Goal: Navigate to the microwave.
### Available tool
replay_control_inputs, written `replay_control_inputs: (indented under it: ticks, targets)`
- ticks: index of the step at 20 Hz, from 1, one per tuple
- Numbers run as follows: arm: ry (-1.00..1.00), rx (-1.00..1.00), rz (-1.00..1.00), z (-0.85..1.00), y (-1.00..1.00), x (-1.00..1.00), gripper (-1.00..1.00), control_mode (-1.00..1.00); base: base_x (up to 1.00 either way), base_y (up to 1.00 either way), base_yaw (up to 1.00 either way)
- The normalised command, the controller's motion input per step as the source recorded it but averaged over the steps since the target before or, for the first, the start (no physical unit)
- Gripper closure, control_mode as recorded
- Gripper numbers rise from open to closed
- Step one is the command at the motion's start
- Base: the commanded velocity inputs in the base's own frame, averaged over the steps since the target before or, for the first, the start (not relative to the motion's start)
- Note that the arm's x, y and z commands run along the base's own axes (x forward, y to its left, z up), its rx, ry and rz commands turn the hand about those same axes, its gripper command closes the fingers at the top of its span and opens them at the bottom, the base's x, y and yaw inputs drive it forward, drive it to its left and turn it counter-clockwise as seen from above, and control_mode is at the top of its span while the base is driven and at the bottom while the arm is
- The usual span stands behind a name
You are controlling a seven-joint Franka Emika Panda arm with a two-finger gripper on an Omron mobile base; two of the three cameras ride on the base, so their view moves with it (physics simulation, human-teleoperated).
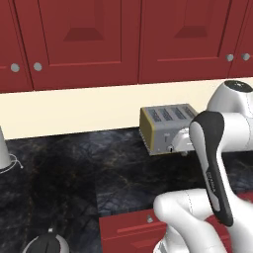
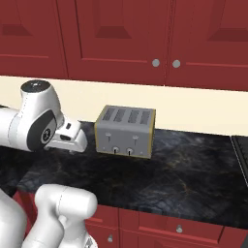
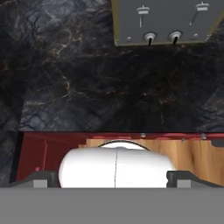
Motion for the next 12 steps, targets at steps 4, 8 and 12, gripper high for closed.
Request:
replay_control_inputs:
  ticks: [4,8,12]
  targets:
    - [0.0,0.0,0.0,0.0,0.0,0.0,-1.0,1.0,-0.41,-0.12,-0.03]
    - [0.0,0.0,0.0,0.0,0.0,0.0,-1.0,1.0,-0.7,-0.44,-0.36]
    - [0.0,0.0,0.0,0.0,0.0,0.0,-1.0,1.0,-0.23,-0.41,-0.74]
